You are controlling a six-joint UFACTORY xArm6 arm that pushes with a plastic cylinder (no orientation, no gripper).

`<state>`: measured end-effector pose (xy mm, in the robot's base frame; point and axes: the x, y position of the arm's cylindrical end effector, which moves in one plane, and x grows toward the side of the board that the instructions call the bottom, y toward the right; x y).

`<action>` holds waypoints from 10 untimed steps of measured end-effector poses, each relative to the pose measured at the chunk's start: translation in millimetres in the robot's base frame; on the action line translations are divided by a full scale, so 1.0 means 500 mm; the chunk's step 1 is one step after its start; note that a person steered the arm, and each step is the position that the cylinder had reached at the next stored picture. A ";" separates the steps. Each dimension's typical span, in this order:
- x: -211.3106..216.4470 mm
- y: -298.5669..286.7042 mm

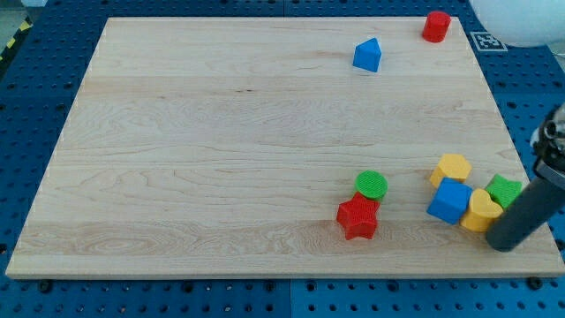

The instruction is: Slide the red star to the bottom of the blue triangle

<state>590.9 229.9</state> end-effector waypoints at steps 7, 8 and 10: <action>0.006 -0.176; -0.005 -0.228; -0.028 -0.376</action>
<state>576.8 42.0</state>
